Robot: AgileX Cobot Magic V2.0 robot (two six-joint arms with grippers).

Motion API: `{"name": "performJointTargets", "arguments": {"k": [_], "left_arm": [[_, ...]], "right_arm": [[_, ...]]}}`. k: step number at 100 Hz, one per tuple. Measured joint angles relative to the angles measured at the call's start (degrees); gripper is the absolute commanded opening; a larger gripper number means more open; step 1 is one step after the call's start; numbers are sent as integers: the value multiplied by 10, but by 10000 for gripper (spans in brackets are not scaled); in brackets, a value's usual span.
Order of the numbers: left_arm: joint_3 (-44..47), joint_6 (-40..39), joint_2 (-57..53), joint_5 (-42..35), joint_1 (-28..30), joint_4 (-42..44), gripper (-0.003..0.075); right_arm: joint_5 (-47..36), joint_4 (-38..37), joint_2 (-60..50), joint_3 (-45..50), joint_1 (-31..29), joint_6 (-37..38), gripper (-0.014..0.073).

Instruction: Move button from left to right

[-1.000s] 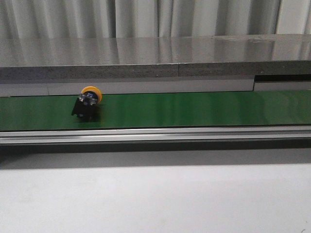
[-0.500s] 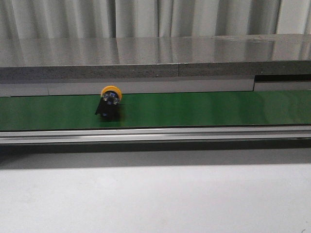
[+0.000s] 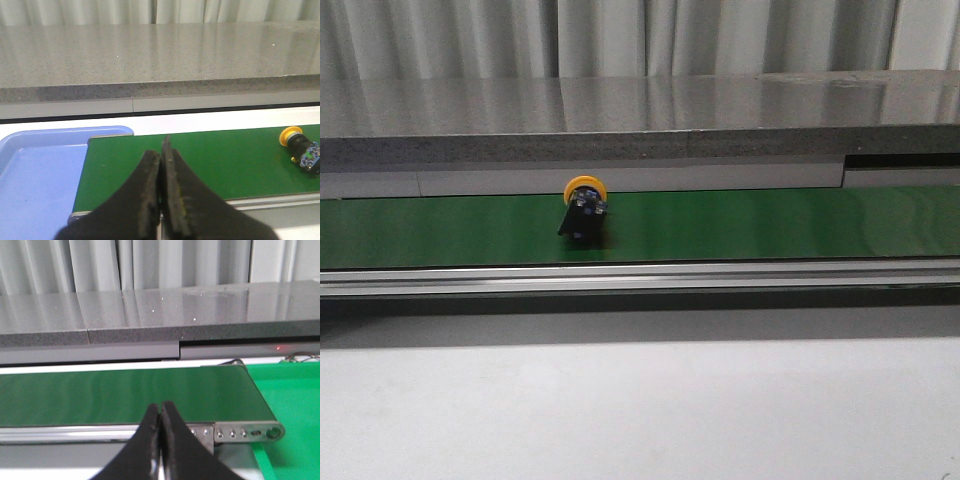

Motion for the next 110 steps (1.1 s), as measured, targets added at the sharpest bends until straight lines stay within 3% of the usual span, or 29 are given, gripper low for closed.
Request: {"name": "performJointTargets", "arguments": {"k": [26,85,110], "left_arm": [[0,0,0,0,0,0,-20],[0,0,0,0,0,0,-20],[0,0,0,0,0,0,-20]], "right_arm": [[74,0,20,-85,0,0,-67],[368,0,344,-374,0,0,-67],[401,11,423,-425,0,0,-67]]}}
